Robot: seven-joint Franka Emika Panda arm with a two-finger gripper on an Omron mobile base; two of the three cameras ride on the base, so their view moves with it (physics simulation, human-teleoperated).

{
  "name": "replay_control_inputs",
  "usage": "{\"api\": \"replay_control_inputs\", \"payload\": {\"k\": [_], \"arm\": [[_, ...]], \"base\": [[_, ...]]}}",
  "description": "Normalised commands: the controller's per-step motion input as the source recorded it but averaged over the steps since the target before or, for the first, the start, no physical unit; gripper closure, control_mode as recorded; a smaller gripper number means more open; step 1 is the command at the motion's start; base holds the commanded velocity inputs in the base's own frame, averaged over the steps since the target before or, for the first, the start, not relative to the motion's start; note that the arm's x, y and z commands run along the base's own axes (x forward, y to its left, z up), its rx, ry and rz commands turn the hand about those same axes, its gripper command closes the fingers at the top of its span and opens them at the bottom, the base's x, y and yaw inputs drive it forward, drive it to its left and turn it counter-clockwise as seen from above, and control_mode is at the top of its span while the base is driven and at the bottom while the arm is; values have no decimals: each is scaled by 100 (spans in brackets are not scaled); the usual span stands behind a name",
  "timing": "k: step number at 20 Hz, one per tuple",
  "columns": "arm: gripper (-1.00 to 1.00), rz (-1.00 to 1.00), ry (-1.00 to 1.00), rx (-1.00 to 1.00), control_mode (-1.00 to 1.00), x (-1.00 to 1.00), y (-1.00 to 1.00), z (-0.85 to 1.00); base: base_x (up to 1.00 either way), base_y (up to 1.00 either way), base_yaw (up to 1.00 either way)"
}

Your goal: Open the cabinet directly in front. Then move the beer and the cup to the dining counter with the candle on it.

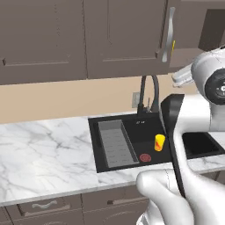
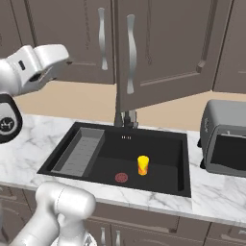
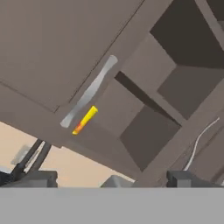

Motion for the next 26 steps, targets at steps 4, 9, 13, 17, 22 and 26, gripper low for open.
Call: {"api": "replay_control_inputs", "payload": {"k": [4,9,13,17,22,26], "arm": [[-100,-32,32,-16,-100,47,-2,-9],[-100,-22,25,-10,-100,49,-22,-5],[-100,-9,19,-1,-100,36,-40,-3],[-100,-5,22,0,-100,46,-31,-8],[-100,-1,22,0,-100,36,-36,-7],[-100,0,18,0,-100,7,-49,-11]], "base": [[0,0,0],[0,0,0],[0,0,0],[0,0,0],[0,0,0],[0,0,0]]}}
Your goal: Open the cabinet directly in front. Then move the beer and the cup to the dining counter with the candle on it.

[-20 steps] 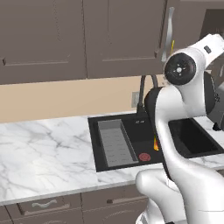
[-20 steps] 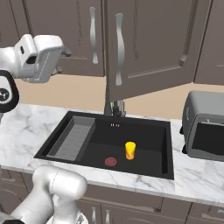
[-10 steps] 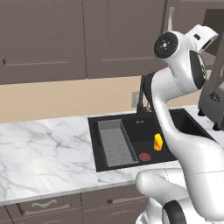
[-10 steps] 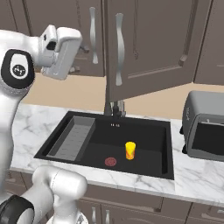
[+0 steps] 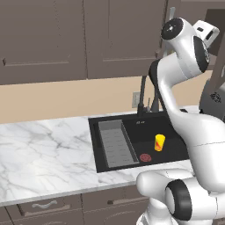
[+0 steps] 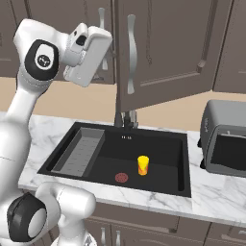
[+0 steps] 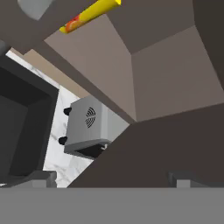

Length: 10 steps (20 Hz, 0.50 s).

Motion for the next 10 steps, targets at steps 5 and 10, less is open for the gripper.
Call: {"api": "replay_control_inputs", "payload": {"k": [5,10], "arm": [[-100,0,16,0,-100,-4,-53,-18],[-100,-2,10,1,-100,-31,-60,-19]], "base": [[0,0,0],[0,0,0]]}}
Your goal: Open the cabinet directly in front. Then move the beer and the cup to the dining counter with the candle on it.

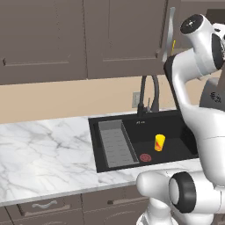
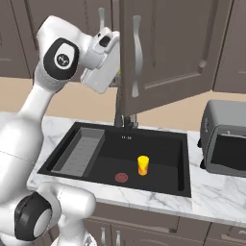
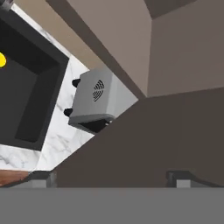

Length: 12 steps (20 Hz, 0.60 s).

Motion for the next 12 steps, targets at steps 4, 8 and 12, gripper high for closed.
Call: {"api": "replay_control_inputs", "payload": {"k": [4,8,12], "arm": [[-100,-2,2,1,-100,-53,-63,-12],[-100,-3,0,3,-100,-58,-71,-5],[-100,-2,0,6,-100,-58,-72,-3]], "base": [[0,0,0],[0,0,0],[0,0,0]]}}
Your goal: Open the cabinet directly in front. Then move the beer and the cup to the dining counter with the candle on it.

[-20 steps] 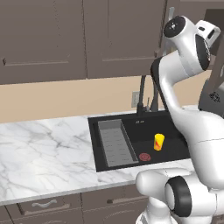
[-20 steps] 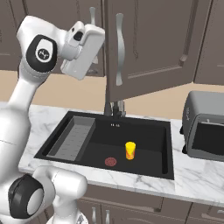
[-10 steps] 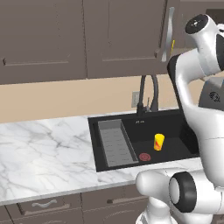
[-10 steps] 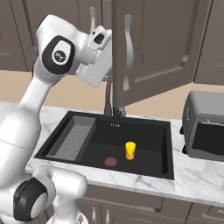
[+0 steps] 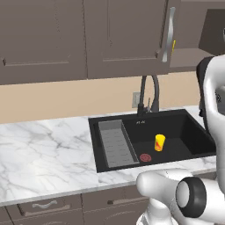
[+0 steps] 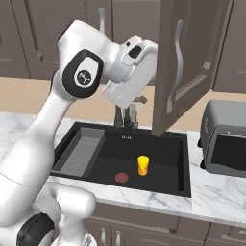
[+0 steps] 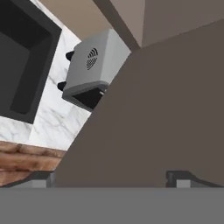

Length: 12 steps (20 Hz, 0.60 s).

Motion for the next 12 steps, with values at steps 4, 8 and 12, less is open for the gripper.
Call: {"api": "replay_control_inputs", "payload": {"k": [4,8,12], "arm": [[-100,0,4,7,-100,-35,-73,-5],[-100,-1,10,9,-100,-4,-67,-9],[-100,-1,8,12,-100,0,-68,-3]], "base": [[0,0,0],[0,0,0],[0,0,0]]}}
